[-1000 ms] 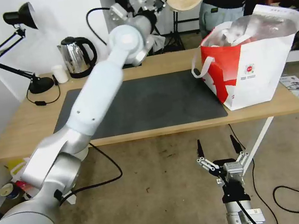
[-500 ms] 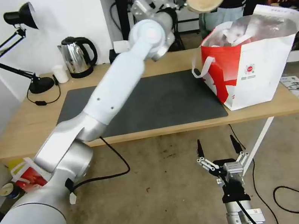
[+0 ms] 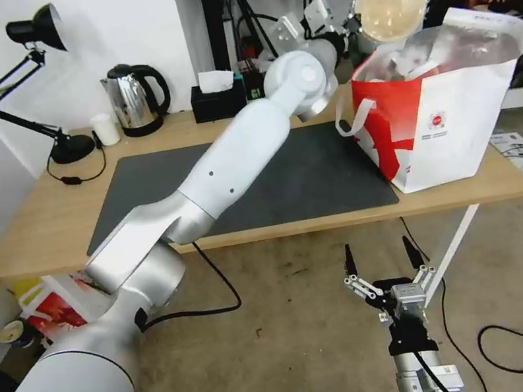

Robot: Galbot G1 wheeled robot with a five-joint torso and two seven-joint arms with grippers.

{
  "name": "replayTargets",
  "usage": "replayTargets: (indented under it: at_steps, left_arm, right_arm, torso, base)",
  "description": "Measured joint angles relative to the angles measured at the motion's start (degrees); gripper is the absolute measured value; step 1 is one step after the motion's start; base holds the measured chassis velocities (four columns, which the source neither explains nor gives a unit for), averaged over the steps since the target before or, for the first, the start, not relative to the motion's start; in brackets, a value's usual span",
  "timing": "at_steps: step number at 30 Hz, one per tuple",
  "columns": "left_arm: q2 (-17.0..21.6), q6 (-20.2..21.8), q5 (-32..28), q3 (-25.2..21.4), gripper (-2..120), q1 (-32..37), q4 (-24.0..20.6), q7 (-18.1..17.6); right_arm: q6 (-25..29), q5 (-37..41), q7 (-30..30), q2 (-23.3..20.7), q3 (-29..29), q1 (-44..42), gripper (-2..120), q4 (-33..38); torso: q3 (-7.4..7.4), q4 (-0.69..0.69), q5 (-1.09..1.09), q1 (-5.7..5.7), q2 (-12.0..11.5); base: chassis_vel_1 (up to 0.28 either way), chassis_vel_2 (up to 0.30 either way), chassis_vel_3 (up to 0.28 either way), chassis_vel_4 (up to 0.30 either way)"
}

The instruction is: Pick up the trash from the table and place it into the takeout bag.

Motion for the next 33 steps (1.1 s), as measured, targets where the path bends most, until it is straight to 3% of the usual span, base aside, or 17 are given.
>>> replayTargets:
  at_steps: [33]
  left_arm:
    - [0.18, -0.99, 2.14, 8.91, 0, -0.81, 2.96, 6.79]
  right_arm:
    - [0.00, 0.00, 0.00, 0.00, 0.00, 0.00, 100, 0.00]
  torso:
    - [0.00, 0.01, 0.00, 0.00, -0.01]
  base:
    - [0.000, 0.000, 0.000, 0.000]
